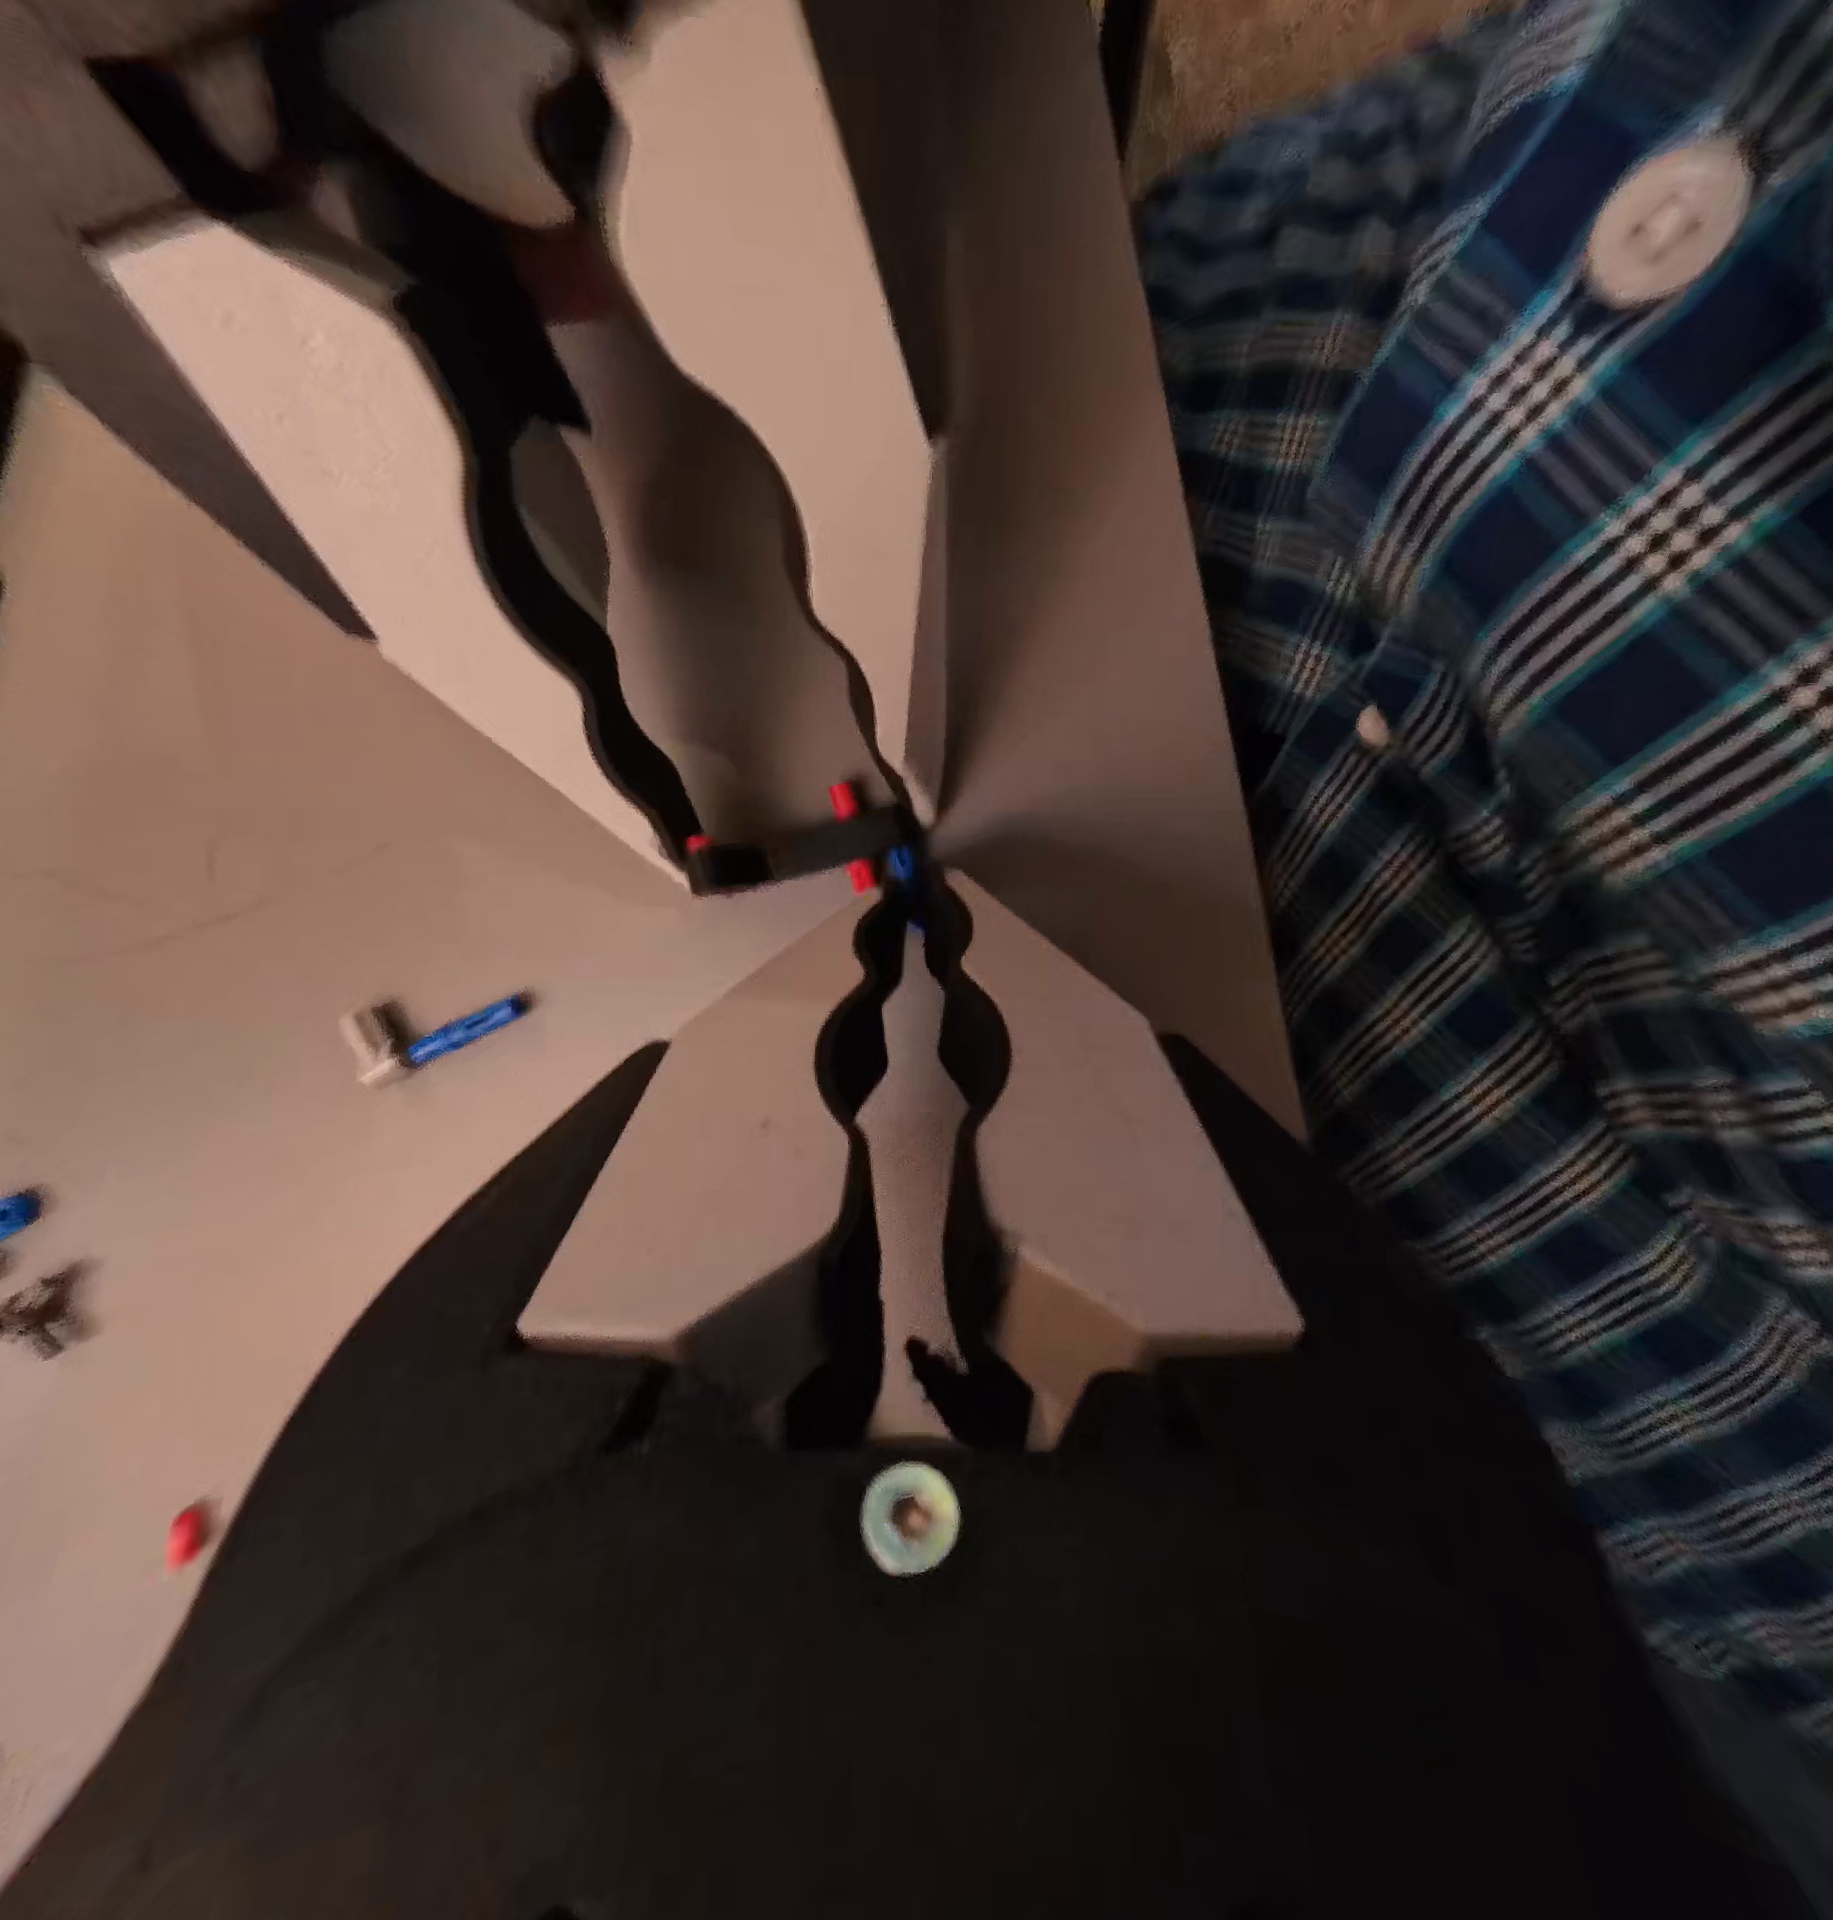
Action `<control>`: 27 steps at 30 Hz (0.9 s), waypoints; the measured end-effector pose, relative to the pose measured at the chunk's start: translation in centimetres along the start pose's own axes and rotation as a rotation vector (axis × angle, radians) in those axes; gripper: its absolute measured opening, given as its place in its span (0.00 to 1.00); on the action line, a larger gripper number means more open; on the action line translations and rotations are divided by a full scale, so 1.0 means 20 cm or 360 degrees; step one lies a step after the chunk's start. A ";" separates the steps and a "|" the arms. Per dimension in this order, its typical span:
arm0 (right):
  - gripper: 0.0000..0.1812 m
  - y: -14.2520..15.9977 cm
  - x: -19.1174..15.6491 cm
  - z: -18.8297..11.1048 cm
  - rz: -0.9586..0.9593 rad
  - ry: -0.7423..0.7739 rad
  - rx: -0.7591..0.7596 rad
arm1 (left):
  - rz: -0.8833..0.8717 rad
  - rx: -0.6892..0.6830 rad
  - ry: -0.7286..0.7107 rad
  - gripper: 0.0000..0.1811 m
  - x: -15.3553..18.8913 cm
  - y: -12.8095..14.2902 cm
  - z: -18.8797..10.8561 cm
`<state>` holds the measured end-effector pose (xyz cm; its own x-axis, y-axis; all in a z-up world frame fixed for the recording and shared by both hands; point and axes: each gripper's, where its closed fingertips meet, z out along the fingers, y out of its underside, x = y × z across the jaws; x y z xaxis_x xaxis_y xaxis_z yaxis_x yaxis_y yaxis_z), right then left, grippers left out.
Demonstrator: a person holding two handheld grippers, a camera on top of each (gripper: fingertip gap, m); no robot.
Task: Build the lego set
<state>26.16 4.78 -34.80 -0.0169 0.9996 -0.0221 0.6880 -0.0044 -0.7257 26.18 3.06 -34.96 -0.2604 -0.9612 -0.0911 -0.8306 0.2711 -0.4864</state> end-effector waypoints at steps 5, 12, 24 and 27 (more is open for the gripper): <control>0.21 0.00 0.00 0.01 -0.0004 0.0024 0.0002 | -0.0128 0.0035 -0.0106 0.01 0.00 0.01 0.00; 0.20 0.00 0.01 0.01 0.0016 0.0038 0.0003 | -0.0236 0.0062 -0.0126 0.01 -0.01 0.01 0.01; 0.21 -0.01 0.05 0.02 0.0138 0.0241 0.0010 | -0.0785 0.0146 -0.0352 0.05 -0.02 0.08 -0.04; 0.21 -0.01 0.05 0.02 0.0151 0.0251 0.0009 | -0.0783 0.0140 -0.0412 0.00 -0.03 0.08 -0.02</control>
<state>25.80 5.83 -35.00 0.1619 0.9867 0.0173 0.6769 -0.0983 -0.7295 24.79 4.12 -35.34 0.2859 -0.9574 -0.0404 -0.7768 -0.2068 -0.5949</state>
